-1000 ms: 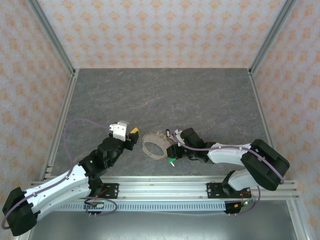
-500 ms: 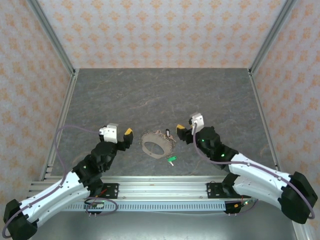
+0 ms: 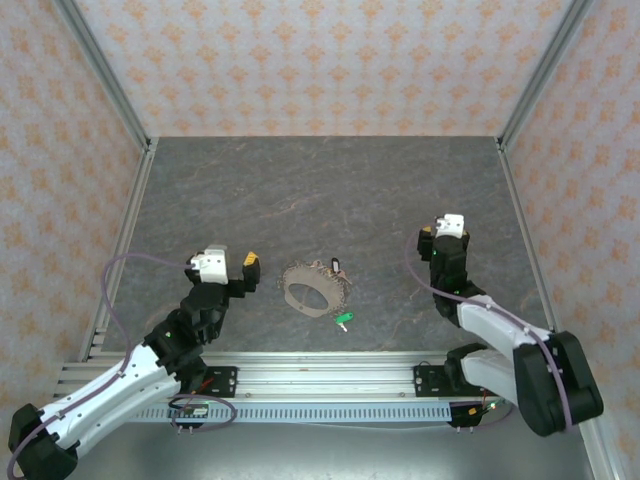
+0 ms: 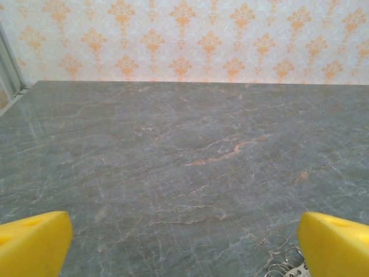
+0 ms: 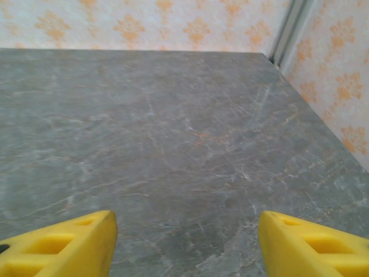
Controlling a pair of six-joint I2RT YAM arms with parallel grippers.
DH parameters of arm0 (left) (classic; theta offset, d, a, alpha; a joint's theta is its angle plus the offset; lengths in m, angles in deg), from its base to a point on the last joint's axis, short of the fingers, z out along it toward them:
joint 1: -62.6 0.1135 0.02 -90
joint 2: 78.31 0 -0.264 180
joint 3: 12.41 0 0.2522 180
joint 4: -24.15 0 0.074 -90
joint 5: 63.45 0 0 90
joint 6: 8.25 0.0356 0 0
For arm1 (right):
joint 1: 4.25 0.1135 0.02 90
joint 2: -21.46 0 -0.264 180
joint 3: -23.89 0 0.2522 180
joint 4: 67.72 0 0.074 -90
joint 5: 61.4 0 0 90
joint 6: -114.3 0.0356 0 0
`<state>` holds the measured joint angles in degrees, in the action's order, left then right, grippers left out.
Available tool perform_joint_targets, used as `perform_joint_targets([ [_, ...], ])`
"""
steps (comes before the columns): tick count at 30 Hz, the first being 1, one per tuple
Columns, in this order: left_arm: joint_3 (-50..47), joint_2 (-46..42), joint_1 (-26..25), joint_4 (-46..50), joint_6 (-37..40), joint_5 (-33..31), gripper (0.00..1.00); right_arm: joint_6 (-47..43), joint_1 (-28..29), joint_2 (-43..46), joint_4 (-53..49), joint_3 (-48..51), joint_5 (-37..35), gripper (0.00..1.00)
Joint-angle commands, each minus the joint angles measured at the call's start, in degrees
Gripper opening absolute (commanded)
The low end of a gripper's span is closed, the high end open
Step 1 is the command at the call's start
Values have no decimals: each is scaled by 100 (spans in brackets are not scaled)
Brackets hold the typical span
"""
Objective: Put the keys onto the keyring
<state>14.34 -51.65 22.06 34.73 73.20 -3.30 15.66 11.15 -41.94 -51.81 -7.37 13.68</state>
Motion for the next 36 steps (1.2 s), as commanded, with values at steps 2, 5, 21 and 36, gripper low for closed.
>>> perform_joint_targets([
  [2,48,66,128,-49,135,-241,100,-204,-287,-829,1333,131,775,66],
  [5,195,216,278,-60,400,-233,100,-678,-403,-1428,1642,-122,1446,67],
  [21,863,2533,1668,-1105,1224,180,100,248,-1092,-2301,2076,-257,1228,70],
  [36,515,4729,3049,-3992,1733,2398,98,753,-1118,-2413,1939,-443,9,99],
])
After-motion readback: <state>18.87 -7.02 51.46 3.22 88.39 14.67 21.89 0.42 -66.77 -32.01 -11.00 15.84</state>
